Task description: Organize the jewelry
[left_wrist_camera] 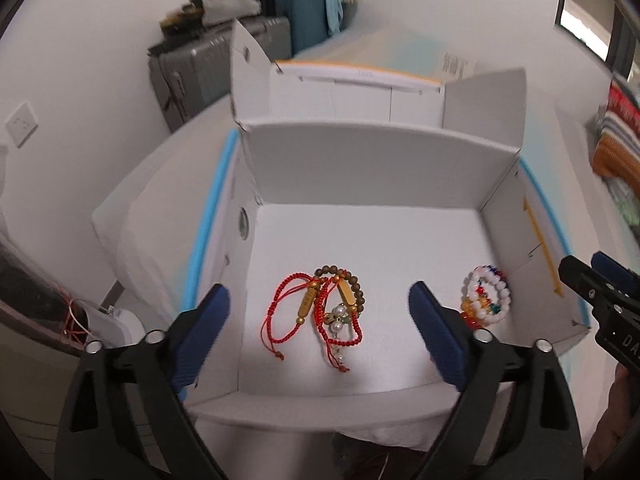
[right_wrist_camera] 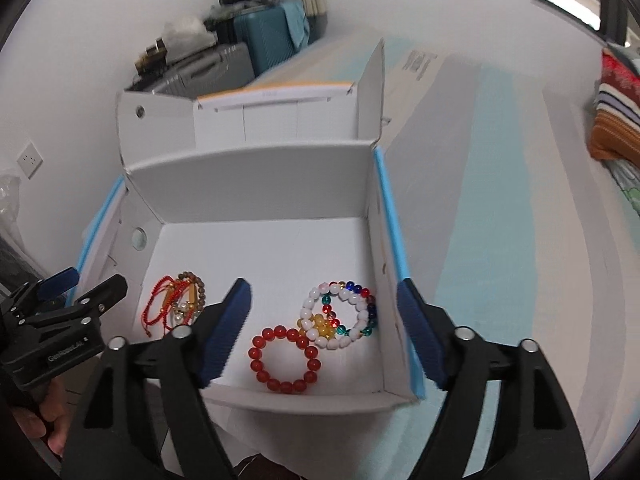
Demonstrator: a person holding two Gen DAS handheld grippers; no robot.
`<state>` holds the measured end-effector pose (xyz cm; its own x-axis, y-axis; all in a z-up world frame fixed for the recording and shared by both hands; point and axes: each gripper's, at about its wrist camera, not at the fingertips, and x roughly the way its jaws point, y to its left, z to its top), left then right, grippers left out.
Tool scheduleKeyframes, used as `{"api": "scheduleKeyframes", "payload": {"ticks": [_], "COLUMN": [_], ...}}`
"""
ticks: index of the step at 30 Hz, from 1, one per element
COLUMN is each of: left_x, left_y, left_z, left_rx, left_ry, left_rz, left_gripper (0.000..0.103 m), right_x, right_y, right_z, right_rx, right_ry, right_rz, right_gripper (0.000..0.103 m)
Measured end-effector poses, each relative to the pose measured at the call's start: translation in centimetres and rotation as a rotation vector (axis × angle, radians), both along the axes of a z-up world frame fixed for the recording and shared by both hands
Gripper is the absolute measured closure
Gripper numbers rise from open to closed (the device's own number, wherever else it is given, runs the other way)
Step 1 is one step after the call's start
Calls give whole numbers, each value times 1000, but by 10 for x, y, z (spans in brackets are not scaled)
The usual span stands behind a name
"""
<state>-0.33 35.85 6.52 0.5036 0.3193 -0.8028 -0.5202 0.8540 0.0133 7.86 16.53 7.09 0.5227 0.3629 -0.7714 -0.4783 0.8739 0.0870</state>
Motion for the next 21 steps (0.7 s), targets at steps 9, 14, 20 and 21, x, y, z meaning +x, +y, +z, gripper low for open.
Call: {"api": "scheduleKeyframes", "payload": {"ticks": [9, 14, 20, 21], "left_x": [-53, -68, -80, -80], "left_y": [-37, -50, -54, -54], "left_z": [24, 23, 20, 19], "left_rx": [71, 71, 93, 92], "left_ry": [-152, -172, -175, -175], "left_rz": [0, -25, -12, -16], "left_gripper": [6, 6, 6, 6], "right_x": [-48, -66, -77, -78], "right_y": [-29, -39, -43, -42], "right_z": [19, 15, 10, 9], "right_rx": [34, 48, 50, 47], "right_ry": [-112, -105, -108, -108], "right_rz": [-51, -57, -54, -51], "right_gripper": [8, 8, 8, 8]}}
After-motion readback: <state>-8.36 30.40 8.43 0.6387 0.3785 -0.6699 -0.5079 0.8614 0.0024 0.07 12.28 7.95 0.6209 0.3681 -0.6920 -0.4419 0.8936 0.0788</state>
